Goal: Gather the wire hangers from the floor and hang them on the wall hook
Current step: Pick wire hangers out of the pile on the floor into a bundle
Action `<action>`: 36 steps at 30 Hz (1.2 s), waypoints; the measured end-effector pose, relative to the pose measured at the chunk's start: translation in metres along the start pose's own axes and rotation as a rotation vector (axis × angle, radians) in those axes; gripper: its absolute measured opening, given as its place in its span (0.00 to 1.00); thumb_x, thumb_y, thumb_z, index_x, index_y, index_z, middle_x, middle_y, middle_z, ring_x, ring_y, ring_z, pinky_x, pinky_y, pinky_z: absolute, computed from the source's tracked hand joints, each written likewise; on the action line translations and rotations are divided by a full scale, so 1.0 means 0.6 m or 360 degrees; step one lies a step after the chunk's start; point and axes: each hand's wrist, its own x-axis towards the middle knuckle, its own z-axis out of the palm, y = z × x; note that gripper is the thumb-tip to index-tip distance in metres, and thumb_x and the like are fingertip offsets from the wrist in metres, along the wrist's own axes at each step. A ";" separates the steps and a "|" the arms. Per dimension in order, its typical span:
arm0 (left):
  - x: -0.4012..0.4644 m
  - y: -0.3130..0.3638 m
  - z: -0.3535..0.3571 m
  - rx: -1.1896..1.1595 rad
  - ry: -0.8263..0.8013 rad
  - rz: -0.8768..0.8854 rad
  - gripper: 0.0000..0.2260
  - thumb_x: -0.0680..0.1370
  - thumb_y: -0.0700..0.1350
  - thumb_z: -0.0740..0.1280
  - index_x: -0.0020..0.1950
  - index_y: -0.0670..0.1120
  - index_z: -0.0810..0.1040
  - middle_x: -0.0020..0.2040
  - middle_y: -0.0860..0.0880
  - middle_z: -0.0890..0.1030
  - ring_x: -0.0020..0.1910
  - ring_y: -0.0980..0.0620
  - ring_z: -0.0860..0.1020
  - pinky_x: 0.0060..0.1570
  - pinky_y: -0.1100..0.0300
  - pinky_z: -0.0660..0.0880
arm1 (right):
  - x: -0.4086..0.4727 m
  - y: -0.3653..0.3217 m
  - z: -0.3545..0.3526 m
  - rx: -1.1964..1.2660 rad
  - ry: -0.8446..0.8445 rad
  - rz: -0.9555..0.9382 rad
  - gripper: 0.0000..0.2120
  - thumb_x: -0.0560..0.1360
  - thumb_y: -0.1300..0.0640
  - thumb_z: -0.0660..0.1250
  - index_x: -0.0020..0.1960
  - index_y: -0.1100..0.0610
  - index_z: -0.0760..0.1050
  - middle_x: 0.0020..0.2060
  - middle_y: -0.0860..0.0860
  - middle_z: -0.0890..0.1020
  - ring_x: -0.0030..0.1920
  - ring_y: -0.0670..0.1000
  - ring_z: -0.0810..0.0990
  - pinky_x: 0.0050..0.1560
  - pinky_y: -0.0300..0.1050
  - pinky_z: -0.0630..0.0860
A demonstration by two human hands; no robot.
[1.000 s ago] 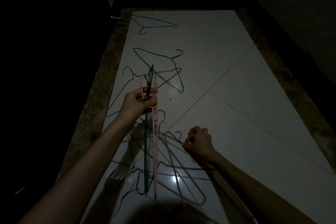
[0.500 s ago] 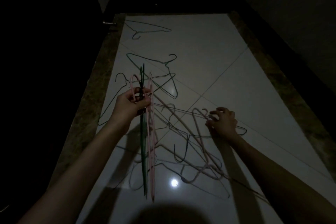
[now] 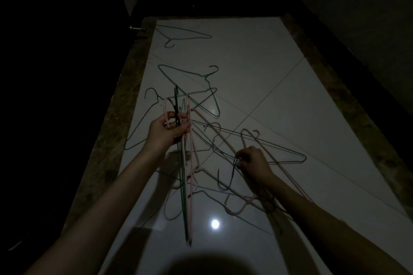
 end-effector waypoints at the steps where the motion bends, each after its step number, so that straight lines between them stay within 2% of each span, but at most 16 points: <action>1: -0.001 -0.001 -0.002 0.0004 0.0003 -0.0006 0.08 0.74 0.32 0.67 0.46 0.46 0.76 0.42 0.46 0.81 0.37 0.57 0.81 0.37 0.66 0.78 | -0.002 -0.004 0.002 0.0006 -0.0003 0.0008 0.09 0.71 0.62 0.71 0.51 0.60 0.79 0.46 0.53 0.74 0.53 0.55 0.74 0.51 0.41 0.70; 5: 0.001 -0.009 0.002 0.0017 0.0071 -0.0048 0.09 0.76 0.33 0.65 0.54 0.42 0.77 0.42 0.47 0.79 0.40 0.54 0.79 0.42 0.62 0.78 | -0.008 -0.020 -0.009 0.0030 0.0084 0.0012 0.03 0.72 0.66 0.67 0.43 0.62 0.79 0.34 0.43 0.70 0.45 0.53 0.77 0.44 0.41 0.69; 8: 0.002 -0.006 0.003 -0.0123 0.0102 -0.0080 0.10 0.77 0.31 0.63 0.57 0.39 0.75 0.42 0.46 0.78 0.40 0.53 0.78 0.39 0.66 0.79 | -0.014 -0.037 -0.040 0.0117 0.0135 -0.0027 0.06 0.70 0.69 0.65 0.39 0.61 0.77 0.33 0.49 0.77 0.40 0.53 0.78 0.41 0.44 0.73; 11: 0.001 0.002 -0.001 -0.0178 0.0142 -0.0037 0.06 0.77 0.31 0.63 0.49 0.40 0.76 0.40 0.45 0.78 0.36 0.53 0.78 0.35 0.69 0.77 | -0.009 -0.054 -0.067 0.0127 0.0260 -0.0106 0.06 0.71 0.70 0.64 0.40 0.62 0.77 0.37 0.53 0.77 0.40 0.53 0.77 0.41 0.45 0.73; 14: 0.000 0.008 0.000 -0.0229 0.0158 0.0009 0.08 0.77 0.31 0.63 0.45 0.44 0.75 0.39 0.45 0.77 0.36 0.54 0.78 0.35 0.69 0.77 | 0.008 -0.062 -0.087 0.0125 0.0352 -0.0091 0.04 0.73 0.67 0.65 0.44 0.62 0.78 0.42 0.54 0.75 0.43 0.51 0.75 0.43 0.42 0.68; 17: 0.001 0.011 -0.004 -0.0246 0.0161 0.0034 0.10 0.77 0.30 0.62 0.44 0.44 0.74 0.41 0.44 0.77 0.39 0.51 0.77 0.35 0.68 0.77 | 0.016 -0.080 -0.110 0.0475 0.0504 -0.0002 0.03 0.74 0.67 0.64 0.45 0.63 0.77 0.45 0.57 0.78 0.43 0.51 0.76 0.45 0.40 0.70; 19: 0.003 0.009 -0.008 -0.0229 0.0151 0.0053 0.10 0.76 0.30 0.62 0.44 0.44 0.74 0.43 0.43 0.78 0.41 0.51 0.78 0.36 0.67 0.78 | 0.015 -0.094 -0.120 0.0684 0.0544 0.0013 0.04 0.75 0.69 0.63 0.45 0.63 0.76 0.43 0.56 0.79 0.39 0.47 0.76 0.40 0.31 0.71; 20: 0.003 0.007 -0.008 -0.0218 0.0146 0.0059 0.10 0.76 0.30 0.62 0.44 0.44 0.74 0.44 0.43 0.78 0.42 0.50 0.78 0.37 0.67 0.79 | 0.014 -0.101 -0.123 0.0781 0.0533 0.0020 0.04 0.75 0.69 0.63 0.45 0.63 0.76 0.41 0.55 0.79 0.38 0.45 0.76 0.36 0.28 0.71; 22: 0.003 0.007 -0.008 -0.0204 0.0136 0.0070 0.10 0.76 0.30 0.62 0.45 0.44 0.74 0.46 0.42 0.79 0.44 0.50 0.79 0.39 0.66 0.79 | 0.012 -0.117 -0.126 0.0953 0.0471 0.0046 0.06 0.76 0.68 0.63 0.42 0.60 0.75 0.39 0.52 0.79 0.37 0.45 0.76 0.30 0.29 0.71; 25: 0.000 0.013 0.000 -0.0246 0.0097 0.0064 0.10 0.77 0.29 0.61 0.44 0.44 0.73 0.44 0.41 0.79 0.44 0.48 0.79 0.40 0.64 0.79 | 0.009 -0.143 -0.127 0.1149 0.0397 0.0064 0.11 0.76 0.67 0.63 0.39 0.53 0.74 0.40 0.52 0.79 0.39 0.48 0.76 0.33 0.38 0.72; 29: -0.009 0.023 0.027 -0.0285 0.0081 0.0003 0.08 0.77 0.31 0.62 0.44 0.43 0.73 0.43 0.42 0.79 0.41 0.49 0.79 0.36 0.66 0.78 | 0.001 -0.199 -0.120 0.1355 0.0332 0.0074 0.05 0.76 0.65 0.65 0.43 0.57 0.75 0.38 0.50 0.76 0.38 0.45 0.75 0.31 0.34 0.74; 32: -0.012 0.027 0.046 -0.0293 0.0070 -0.0058 0.05 0.78 0.34 0.63 0.51 0.42 0.74 0.46 0.42 0.79 0.42 0.51 0.79 0.40 0.64 0.79 | -0.007 -0.239 -0.108 0.1423 0.0235 0.0013 0.03 0.75 0.64 0.66 0.48 0.59 0.76 0.37 0.49 0.77 0.37 0.44 0.75 0.33 0.33 0.73; 36: -0.014 0.022 0.058 -0.0294 0.0004 -0.0106 0.10 0.78 0.36 0.64 0.59 0.42 0.73 0.53 0.40 0.79 0.45 0.50 0.80 0.48 0.59 0.79 | -0.017 -0.265 -0.090 0.1358 0.0162 -0.0049 0.04 0.74 0.62 0.68 0.48 0.58 0.75 0.37 0.49 0.78 0.37 0.44 0.77 0.30 0.31 0.73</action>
